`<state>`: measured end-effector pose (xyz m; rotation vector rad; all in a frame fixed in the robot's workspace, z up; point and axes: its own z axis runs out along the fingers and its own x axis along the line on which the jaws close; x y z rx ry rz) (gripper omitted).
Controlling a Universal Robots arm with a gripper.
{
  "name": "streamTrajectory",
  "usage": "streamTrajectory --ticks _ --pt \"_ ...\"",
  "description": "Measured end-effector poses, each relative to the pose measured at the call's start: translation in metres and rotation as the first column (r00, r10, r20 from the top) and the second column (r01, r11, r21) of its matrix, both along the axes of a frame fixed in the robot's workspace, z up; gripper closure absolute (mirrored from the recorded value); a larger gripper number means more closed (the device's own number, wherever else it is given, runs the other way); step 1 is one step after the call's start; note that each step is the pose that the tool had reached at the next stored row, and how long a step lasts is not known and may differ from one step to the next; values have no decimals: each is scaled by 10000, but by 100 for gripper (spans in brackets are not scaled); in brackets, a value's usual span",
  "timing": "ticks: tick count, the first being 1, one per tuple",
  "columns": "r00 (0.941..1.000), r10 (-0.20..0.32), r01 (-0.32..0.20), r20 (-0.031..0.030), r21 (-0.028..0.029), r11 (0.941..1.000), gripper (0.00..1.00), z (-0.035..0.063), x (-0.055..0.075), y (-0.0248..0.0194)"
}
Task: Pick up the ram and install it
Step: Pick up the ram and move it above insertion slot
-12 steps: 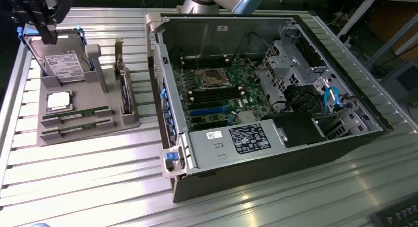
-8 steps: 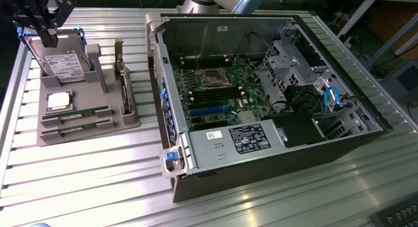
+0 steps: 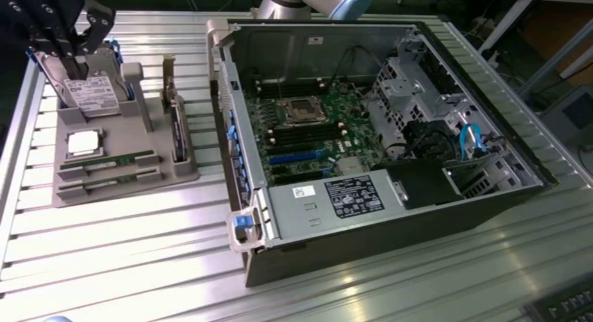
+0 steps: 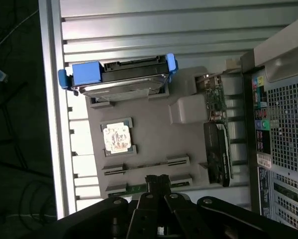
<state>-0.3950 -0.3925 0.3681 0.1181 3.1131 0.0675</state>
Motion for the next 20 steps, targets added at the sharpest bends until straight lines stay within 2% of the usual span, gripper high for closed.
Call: streamTrajectory --ticks 2,6,8,13,17,20 --pt "10000 0 0 1 0 10000 89 -100 0 -2" --pt "10000 -2 2 1 1 10000 89 -189 0 -3" --pt "10000 -6 6 0 0 10000 89 -272 0 -5" --pt "10000 -12 12 1 1 10000 89 -391 0 -7" --pt "10000 -18 18 1 0 10000 89 -530 0 -9" --pt "10000 -17 17 -5 -1 10000 89 -538 0 -9"
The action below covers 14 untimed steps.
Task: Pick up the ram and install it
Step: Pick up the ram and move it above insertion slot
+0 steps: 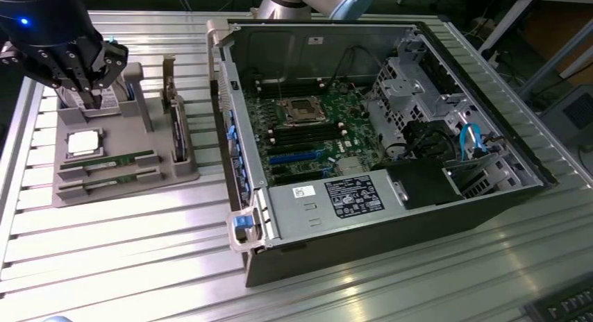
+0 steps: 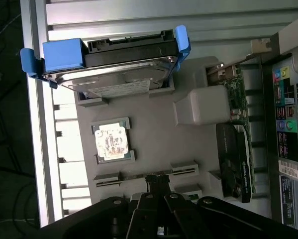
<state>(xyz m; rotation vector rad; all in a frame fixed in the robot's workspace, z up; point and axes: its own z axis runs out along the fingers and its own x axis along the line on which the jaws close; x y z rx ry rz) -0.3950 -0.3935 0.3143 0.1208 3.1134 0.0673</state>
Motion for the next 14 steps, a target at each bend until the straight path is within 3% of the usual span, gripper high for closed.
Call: streamTrajectory --ticks 7,8,14 --pt "10000 0 0 1 7 10000 89 -1 0 0" --pt "10000 0 0 1 7 10000 82 -1 0 0" --pt "10000 0 0 1 6 10000 82 -2 0 0"
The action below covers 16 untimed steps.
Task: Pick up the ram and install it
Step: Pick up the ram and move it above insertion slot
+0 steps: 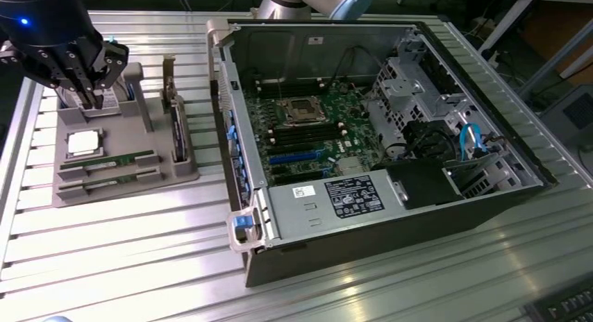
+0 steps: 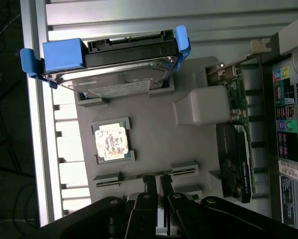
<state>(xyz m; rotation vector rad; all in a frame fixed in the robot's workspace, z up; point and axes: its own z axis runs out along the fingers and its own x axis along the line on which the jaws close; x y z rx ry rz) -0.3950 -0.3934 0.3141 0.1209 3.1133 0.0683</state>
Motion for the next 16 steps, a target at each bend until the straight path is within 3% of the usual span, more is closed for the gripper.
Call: streamTrajectory --ticks 4,6,13,15,16 --pt "10000 0 0 0 0 10000 76 -5 -3 0" --pt "10000 1 -1 0 0 10000 63 -5 -3 0" --pt "10000 2 -2 0 0 10000 63 -5 -3 0" --pt "9991 419 -419 1 1 9991 63 -9 -3 1" --pt "9956 938 -938 1 1 9956 63 -15 -3 0"
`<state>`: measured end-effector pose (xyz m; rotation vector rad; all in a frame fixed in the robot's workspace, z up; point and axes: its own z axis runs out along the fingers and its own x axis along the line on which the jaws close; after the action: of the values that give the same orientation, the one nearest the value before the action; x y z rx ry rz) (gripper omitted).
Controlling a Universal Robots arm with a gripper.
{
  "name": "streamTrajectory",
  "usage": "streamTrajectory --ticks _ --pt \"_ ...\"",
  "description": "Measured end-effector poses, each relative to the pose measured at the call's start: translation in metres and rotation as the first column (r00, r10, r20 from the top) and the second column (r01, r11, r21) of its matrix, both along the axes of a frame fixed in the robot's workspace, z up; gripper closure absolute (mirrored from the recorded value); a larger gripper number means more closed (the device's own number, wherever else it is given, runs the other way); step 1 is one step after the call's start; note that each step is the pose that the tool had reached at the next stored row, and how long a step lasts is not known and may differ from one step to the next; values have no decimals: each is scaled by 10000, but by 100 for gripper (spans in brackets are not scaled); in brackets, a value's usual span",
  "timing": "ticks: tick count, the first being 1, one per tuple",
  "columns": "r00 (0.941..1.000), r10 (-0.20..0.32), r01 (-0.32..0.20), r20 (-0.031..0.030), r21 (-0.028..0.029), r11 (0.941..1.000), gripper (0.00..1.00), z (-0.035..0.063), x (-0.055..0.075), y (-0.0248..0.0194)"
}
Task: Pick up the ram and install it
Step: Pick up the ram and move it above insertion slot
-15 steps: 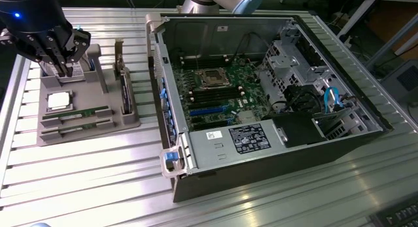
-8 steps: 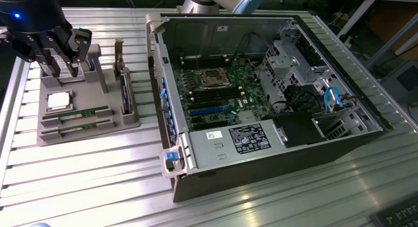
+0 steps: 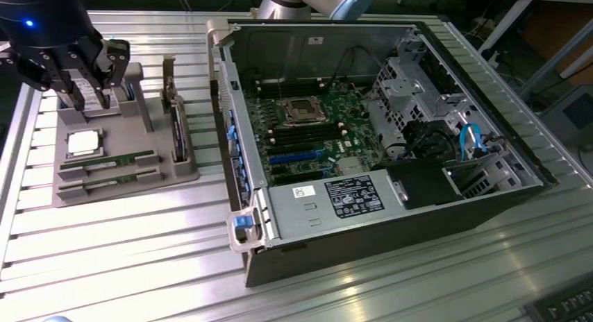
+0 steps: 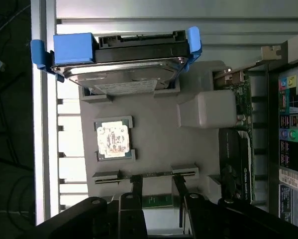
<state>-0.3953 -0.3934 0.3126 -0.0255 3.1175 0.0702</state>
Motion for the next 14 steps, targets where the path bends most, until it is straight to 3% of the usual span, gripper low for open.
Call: streamTrajectory --ticks 3,6,10,14 --pt "9964 844 -844 0 0 9964 63 -14 0 0" --pt "9885 1510 -1510 0 0 9885 63 -25 0 0" --pt "9731 2305 -2305 -1 -1 9731 63 -36 0 0" --pt "9495 3139 -3139 -1 -1 9495 63 -47 0 0"
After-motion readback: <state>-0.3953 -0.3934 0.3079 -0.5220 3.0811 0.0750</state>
